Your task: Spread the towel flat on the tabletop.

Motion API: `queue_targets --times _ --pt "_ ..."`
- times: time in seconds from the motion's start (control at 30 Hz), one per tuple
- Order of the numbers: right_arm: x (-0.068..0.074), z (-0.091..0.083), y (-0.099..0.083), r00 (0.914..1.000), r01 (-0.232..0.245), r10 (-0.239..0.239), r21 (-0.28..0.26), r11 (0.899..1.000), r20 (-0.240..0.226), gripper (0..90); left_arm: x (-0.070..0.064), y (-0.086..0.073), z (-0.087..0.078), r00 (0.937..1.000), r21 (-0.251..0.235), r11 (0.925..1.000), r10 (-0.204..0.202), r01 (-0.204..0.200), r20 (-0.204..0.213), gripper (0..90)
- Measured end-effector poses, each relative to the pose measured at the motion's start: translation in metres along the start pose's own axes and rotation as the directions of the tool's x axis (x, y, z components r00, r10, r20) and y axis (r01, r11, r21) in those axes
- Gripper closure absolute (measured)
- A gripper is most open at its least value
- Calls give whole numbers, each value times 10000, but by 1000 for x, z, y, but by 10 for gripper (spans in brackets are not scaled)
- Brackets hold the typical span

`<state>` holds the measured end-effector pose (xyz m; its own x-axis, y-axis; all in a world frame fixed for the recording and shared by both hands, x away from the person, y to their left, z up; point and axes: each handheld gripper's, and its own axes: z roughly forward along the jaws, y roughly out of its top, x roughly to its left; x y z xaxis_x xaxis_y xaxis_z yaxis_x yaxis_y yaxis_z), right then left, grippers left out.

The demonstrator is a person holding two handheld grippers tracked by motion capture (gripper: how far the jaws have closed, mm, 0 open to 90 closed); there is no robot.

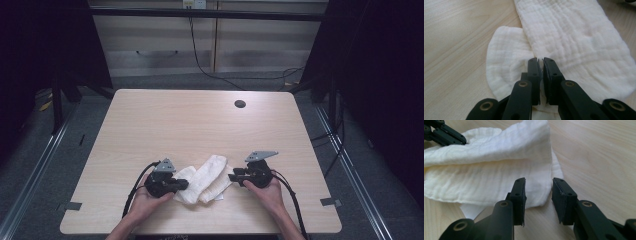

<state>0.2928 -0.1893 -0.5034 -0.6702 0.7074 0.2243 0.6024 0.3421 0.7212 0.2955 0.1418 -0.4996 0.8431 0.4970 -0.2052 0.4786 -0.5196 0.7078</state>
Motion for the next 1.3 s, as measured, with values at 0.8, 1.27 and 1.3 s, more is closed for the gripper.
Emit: queue_targets --times 0.8,1.27,1.3 --pt "14 -31 22 9990 306 -341 -1107 9934 -298 897 12 0 -13 9944 -883 9920 -943 898 -480 597" --pt "27 -88 97 9962 825 -873 -2811 9561 -44 899 27 0 -52 9855 -2338 9620 -1588 1407 -605 562" --pt "29 -92 103 9953 926 -966 -2877 9532 3 899 28 0 -53 9852 -2329 9621 -1601 1418 -617 562"
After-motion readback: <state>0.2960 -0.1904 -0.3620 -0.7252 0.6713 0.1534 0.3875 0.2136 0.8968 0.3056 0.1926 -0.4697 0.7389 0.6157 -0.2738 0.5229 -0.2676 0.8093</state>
